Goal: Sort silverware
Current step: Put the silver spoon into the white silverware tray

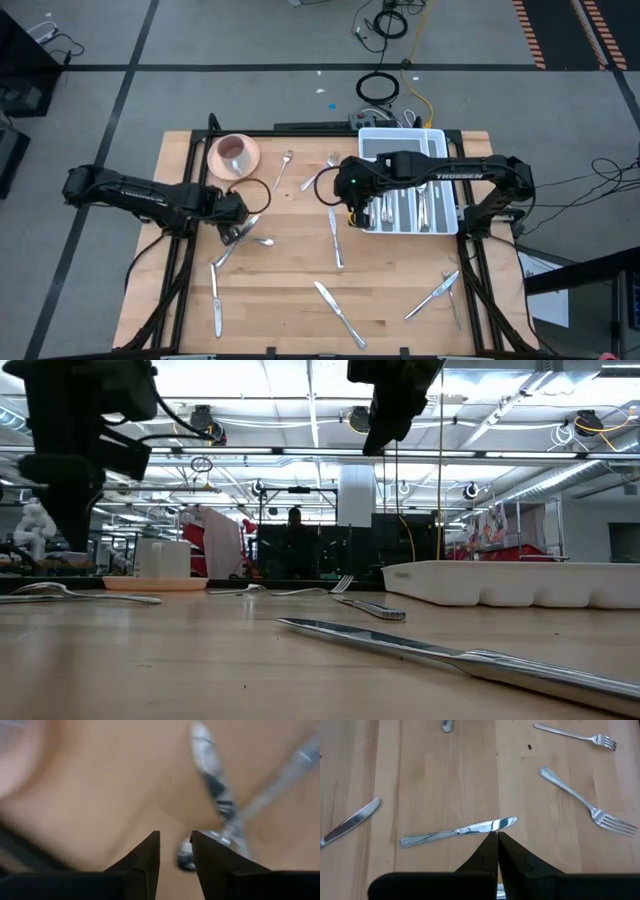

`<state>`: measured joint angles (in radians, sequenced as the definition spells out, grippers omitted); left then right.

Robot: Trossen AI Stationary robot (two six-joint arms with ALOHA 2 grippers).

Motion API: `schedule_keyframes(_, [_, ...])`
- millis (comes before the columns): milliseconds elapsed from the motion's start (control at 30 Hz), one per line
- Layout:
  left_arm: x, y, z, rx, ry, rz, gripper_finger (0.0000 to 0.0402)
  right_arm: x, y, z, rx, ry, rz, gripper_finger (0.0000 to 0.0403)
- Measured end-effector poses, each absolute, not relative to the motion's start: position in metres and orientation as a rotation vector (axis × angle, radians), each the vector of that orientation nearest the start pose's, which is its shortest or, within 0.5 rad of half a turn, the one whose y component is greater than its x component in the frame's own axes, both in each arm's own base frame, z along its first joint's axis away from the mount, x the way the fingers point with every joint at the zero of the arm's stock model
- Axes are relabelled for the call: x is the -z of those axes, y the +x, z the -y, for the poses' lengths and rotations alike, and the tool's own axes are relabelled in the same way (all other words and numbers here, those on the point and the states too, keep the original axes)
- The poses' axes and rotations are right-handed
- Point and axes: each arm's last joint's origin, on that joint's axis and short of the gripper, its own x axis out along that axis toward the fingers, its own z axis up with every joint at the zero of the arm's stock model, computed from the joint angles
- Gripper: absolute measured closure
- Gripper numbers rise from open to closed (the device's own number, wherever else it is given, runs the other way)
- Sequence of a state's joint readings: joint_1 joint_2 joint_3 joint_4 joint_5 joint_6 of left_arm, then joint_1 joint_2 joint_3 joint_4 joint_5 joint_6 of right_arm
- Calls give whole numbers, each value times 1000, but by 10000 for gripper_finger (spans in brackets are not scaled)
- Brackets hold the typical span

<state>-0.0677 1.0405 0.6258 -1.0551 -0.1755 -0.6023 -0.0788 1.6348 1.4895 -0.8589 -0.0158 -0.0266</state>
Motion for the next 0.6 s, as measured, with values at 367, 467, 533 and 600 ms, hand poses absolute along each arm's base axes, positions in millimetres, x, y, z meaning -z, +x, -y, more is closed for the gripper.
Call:
schedule_keyframes(367, [-190, 158, 10, -238, -313, -1302, 271, -308, 337, 33, 74, 11, -1025, 403])
schedule_keyframes(467, [-190, 158, 10, -239, -325, -1302, 243, -308, 336, 33, 76, 15, -1032, 403])
schedule_keyframes(533, [-190, 158, 11, -267, -364, -1301, 222, -307, 335, 33, 74, 14, -1041, 403])
schedule_keyframes(600, [-188, 159, 11, -334, -443, -1310, 204, -307, 334, 33, 73, 16, -1055, 403])
